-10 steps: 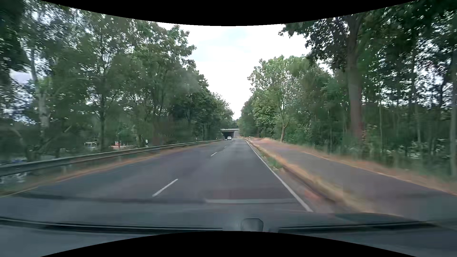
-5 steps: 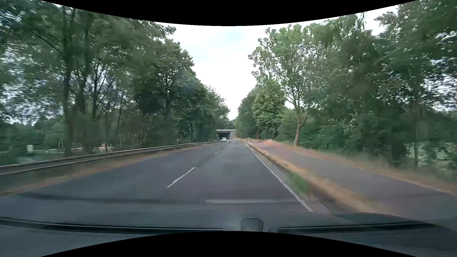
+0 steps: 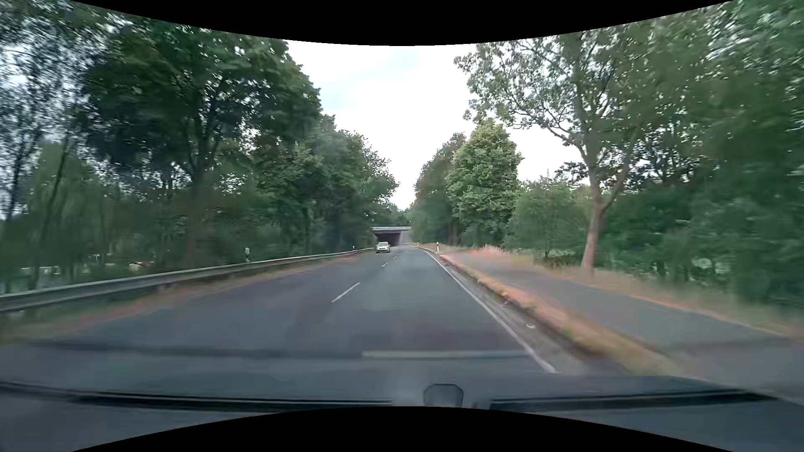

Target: Follow the waypoints while adhering to traffic rules and regulations

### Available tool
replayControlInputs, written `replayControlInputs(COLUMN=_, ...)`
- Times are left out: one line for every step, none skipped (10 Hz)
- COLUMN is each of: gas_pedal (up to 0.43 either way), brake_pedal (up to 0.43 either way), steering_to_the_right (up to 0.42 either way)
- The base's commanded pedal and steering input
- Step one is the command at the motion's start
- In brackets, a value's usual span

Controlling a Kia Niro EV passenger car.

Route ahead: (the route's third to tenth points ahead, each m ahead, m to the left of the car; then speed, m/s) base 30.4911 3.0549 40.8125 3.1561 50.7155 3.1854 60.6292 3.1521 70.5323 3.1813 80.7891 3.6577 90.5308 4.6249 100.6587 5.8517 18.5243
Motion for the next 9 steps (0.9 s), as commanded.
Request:
replayControlInputs(gas_pedal=0.177, brake_pedal=0.0, steering_to_the_right=0.004)
replayControlInputs(gas_pedal=0.177, brake_pedal=0.0, steering_to_the_right=0.004)
replayControlInputs(gas_pedal=0.177, brake_pedal=0.0, steering_to_the_right=0.003)
replayControlInputs(gas_pedal=0.177, brake_pedal=0.0, steering_to_the_right=0.002)
replayControlInputs(gas_pedal=0.177, brake_pedal=0.0, steering_to_the_right=0.001)
replayControlInputs(gas_pedal=0.177, brake_pedal=0.0, steering_to_the_right=-0.001)
replayControlInputs(gas_pedal=0.169, brake_pedal=0.0, steering_to_the_right=-0.003)
replayControlInputs(gas_pedal=0.169, brake_pedal=0.0, steering_to_the_right=-0.004)
replayControlInputs(gas_pedal=0.169, brake_pedal=0.0, steering_to_the_right=-0.004)
